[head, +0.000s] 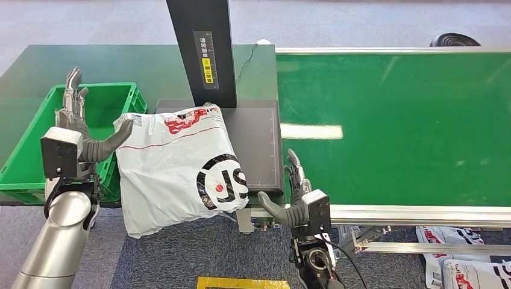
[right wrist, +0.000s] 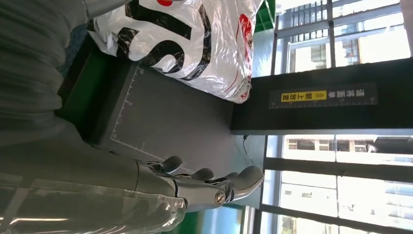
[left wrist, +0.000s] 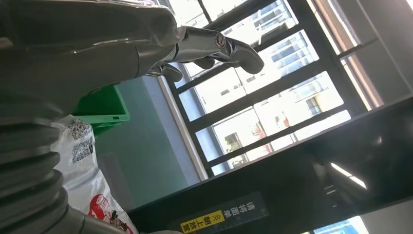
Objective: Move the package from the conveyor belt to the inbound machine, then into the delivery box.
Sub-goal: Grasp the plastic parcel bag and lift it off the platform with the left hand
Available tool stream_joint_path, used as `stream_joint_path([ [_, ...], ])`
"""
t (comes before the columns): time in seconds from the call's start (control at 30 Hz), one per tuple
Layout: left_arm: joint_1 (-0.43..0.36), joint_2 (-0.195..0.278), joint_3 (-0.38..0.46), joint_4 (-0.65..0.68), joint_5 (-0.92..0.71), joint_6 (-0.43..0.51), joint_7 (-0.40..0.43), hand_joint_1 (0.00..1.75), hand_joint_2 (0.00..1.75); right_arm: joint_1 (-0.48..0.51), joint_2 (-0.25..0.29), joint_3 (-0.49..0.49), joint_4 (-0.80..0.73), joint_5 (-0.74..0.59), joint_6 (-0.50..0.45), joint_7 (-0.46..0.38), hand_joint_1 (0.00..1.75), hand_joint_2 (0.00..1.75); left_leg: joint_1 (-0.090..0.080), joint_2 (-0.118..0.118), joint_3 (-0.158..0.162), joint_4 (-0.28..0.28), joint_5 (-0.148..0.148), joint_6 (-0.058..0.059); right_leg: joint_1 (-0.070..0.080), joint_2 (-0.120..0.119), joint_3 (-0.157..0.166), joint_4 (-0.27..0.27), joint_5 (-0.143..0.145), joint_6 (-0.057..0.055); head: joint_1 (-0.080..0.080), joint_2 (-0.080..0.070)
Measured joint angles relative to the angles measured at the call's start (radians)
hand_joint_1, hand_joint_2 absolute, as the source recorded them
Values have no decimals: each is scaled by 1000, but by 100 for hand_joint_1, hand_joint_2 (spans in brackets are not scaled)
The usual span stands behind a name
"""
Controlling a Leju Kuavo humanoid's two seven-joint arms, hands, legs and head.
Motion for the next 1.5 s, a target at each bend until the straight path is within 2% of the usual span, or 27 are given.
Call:
stream_joint_path([
  [0.13,-77,-7,-35,94,-11,-58,35,0,175,42,9,-29,-36,31,-8,17,0,175,0,0,0,0,0,0,0,0,-1,0,0,0,0,0],
  [0.23,-162,-12,-77,185,-67,-179,93,0,175,67,15,-55,-58,44,-3,25,0,175,0,0,0,0,0,0,0,0,-1,0,0,0,0,0],
  [0.27,-206,-13,-101,227,-99,-258,114,0,175,73,17,-63,-63,46,4,25,0,175,0,-1,0,1,1,0,0,0,-1,0,1,0,0,0],
  [0.4,-469,-11,-268,465,-240,-716,141,0,175,83,25,-82,-71,45,42,15,0,175,0,1,-2,1,3,0,0,0,-2,0,4,0,0,0],
  [0.47,-586,-16,-352,574,-274,-850,124,0,175,82,29,-89,-70,39,53,6,0,175,0,7,-2,1,3,0,0,5,-3,0,6,-1,0,0],
  [0.53,-682,-26,-426,662,-291,-924,116,0,175,76,32,-93,-65,31,61,-2,0,175,-1,10,-1,1,3,-1,-1,9,-4,0,6,-1,0,0],
  [0.6,-746,-38,-487,730,-295,-964,117,0,175,68,37,-94,-58,25,67,-8,0,175,-1,10,-1,1,2,-1,-1,9,-4,0,6,-1,0,0],
  [0.7,-801,-55,-555,804,-288,-1013,119,0,175,56,42,-94,-48,21,72,-11,0,175,0,9,-1,1,2,-1,0,9,-4,0,6,-1,0,0],
  [0.97,-878,-93,-660,905,-257,-1156,138,0,175,29,51,-94,-19,8,76,-22,0,175,-1,8,-1,1,3,-1,-1,9,-3,0,6,-1,0,0],
  [1.17,-897,-101,-698,933,-223,-1184,153,0,175,16,53,-94,1,2,78,-27,0,175,-1,8,-1,1,3,-1,-1,9,-3,0,6,-1,0,0],
  [1.5,-878,-89,-742,954,-200,-1173,151,0,175,13,51,-94,18,-8,77,-29,0,175,0,8,-2,1,3,-1,-1,9,-3,0,6,-1,0,0],
])
